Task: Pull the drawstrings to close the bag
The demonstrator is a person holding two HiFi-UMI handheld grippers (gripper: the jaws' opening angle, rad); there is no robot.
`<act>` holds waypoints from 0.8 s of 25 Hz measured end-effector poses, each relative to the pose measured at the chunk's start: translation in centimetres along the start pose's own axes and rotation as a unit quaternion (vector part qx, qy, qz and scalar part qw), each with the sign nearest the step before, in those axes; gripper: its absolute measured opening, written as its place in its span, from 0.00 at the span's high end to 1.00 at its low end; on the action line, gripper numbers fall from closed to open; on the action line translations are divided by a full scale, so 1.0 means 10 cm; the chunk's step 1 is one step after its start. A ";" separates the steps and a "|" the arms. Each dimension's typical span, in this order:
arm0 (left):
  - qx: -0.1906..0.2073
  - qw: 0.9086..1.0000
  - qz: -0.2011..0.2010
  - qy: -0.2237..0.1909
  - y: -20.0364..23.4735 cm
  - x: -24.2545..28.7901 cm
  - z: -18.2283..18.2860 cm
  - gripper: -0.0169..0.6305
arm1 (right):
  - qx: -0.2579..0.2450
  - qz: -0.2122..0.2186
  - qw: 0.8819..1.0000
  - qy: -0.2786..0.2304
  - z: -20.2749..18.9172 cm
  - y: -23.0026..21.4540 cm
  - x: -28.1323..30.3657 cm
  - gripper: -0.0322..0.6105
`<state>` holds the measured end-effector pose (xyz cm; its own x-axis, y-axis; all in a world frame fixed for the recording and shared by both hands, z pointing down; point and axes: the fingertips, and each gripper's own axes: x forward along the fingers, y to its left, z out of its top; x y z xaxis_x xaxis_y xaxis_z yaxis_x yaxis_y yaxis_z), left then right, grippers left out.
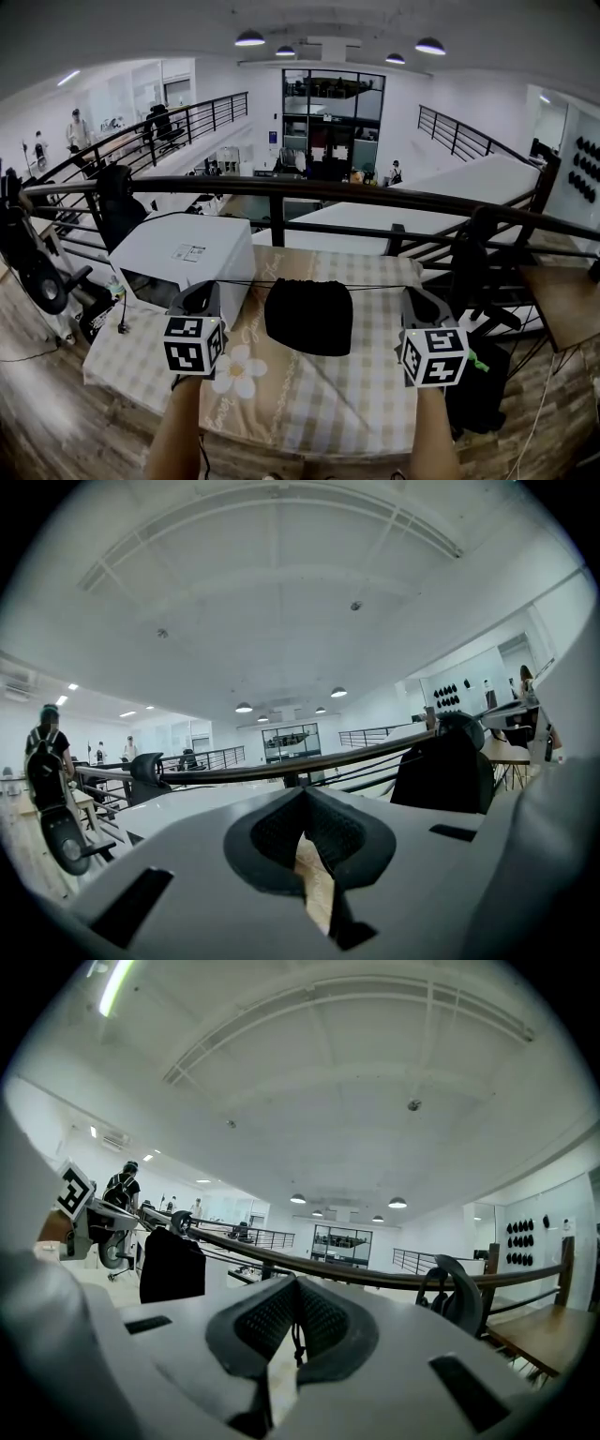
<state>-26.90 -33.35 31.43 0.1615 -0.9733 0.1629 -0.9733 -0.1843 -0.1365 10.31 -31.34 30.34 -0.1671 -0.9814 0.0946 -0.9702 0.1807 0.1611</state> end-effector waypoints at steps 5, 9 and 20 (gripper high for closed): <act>-0.005 1.000 0.004 -0.001 0.02 -0.03 0.01 0.94 | 0.005 -0.004 1.000 0.001 -0.03 -0.08 -0.04 0.92; -0.009 1.000 0.008 -0.003 0.09 -0.05 -0.02 0.94 | 0.009 -0.006 1.000 -0.001 -0.03 -0.09 -0.04 0.92; -0.019 1.000 0.007 -0.001 0.12 -0.07 -0.07 0.93 | 0.023 -0.006 1.000 0.000 -0.05 -0.14 -0.05 0.92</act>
<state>-28.32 -32.81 31.82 0.1484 -0.9759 0.1598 -0.9809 -0.1658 -0.1015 11.82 -31.04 30.51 -0.1559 -0.9834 0.0924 -0.9790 0.1663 0.1177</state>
